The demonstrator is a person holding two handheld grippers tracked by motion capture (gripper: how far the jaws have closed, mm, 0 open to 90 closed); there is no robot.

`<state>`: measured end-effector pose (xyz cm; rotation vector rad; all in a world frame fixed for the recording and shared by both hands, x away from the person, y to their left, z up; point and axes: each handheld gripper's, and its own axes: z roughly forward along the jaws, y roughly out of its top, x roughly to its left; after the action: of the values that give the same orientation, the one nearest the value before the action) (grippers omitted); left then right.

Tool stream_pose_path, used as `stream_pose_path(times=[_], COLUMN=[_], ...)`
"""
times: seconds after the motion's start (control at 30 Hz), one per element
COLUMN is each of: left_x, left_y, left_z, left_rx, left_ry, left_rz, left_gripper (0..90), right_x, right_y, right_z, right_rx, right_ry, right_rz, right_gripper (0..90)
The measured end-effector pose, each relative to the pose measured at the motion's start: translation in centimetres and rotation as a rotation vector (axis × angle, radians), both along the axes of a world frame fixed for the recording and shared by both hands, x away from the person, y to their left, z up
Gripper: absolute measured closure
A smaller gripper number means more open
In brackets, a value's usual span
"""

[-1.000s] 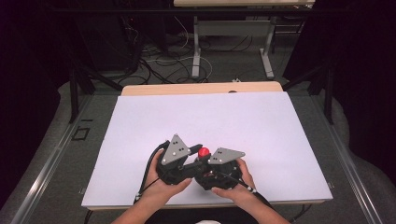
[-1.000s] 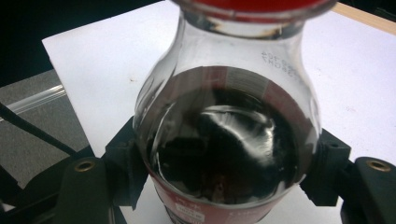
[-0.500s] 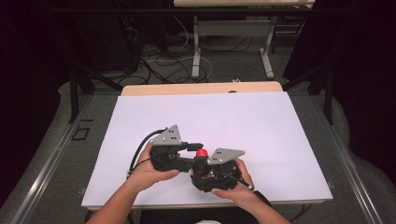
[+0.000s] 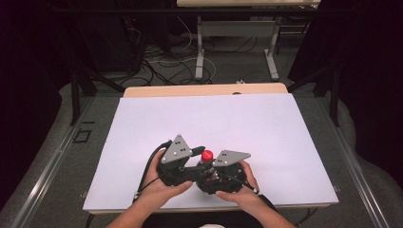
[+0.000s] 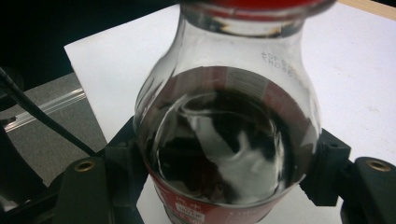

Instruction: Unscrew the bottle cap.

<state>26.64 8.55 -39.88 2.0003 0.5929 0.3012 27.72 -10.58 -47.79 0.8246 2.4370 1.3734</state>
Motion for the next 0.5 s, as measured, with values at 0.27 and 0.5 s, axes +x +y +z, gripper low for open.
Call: stream_pose_path(times=[0.27, 0.5], left_x=[1.9, 2.9], left_y=[1.3, 1.0], left_z=[0.0, -0.8], left_rx=[-0.013, -0.065], left_ry=[0.013, 0.046], left_rz=[-0.167, -0.225], left_gripper=[54.5, 60.7], right_x=[-0.1, -0.3], right_y=[0.2, 0.4], right_z=[0.1, 0.0], right_rx=[0.006, 0.004], right_ry=[0.006, 0.012], right_rz=[0.022, 0.038], right_gripper=[29.7, 29.8])
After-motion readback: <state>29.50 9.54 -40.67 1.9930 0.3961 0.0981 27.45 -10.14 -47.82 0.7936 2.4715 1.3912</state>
